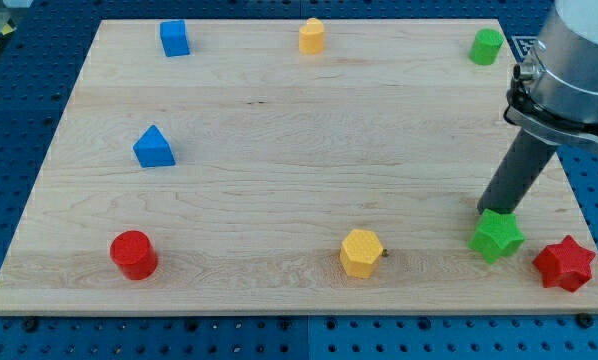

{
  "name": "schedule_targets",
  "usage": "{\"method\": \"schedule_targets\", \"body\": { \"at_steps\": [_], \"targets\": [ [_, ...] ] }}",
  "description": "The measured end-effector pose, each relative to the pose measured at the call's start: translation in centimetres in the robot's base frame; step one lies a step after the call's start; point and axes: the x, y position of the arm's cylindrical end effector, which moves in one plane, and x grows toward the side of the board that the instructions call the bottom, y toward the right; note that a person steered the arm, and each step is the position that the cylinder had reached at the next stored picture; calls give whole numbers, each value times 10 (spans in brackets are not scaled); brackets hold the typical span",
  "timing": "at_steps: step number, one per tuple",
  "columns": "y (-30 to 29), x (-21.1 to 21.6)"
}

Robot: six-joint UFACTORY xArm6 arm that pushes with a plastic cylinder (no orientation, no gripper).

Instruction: Move the arm to the bottom center of the board

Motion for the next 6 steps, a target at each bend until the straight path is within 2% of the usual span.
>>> {"method": "schedule_targets", "body": {
  "at_steps": [2,3,4,5,6],
  "targets": [
    [0,19],
    [-14,3],
    [-75,-16],
    [-172,-16],
    [-217,23]
  ]
}}
